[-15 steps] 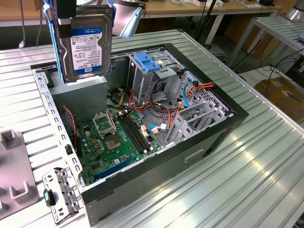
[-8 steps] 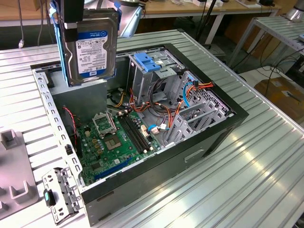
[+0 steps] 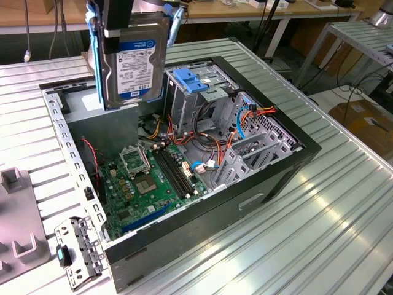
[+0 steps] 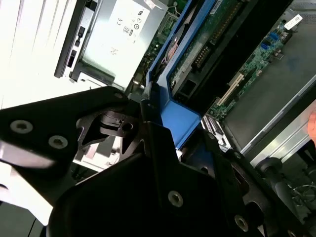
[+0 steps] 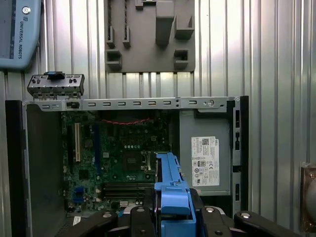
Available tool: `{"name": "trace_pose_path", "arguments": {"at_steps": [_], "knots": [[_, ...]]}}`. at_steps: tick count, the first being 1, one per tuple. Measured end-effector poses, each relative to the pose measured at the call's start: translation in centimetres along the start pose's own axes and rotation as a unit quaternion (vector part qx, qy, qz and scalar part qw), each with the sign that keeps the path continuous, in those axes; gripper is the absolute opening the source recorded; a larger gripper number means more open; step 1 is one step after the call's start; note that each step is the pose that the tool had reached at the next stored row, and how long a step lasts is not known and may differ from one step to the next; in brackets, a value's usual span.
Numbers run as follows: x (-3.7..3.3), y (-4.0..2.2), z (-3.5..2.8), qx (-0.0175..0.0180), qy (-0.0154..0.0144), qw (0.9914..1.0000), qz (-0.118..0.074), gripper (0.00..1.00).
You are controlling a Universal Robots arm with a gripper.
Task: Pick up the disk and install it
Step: 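Pick up the disk, then insert the disk into the insertion slot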
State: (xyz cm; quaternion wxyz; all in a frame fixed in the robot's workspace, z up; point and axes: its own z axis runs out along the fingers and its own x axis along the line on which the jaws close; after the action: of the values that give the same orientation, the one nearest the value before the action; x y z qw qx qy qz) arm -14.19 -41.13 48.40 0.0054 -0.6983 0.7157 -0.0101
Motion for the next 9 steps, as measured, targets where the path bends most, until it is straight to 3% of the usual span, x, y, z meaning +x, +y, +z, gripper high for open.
{"name": "trace_pose_path", "arguments": {"at_steps": [9], "knots": [[0.0, -0.28, 0.0, 0.0, 0.0, 1.0, 0.0, 0.37]]}}
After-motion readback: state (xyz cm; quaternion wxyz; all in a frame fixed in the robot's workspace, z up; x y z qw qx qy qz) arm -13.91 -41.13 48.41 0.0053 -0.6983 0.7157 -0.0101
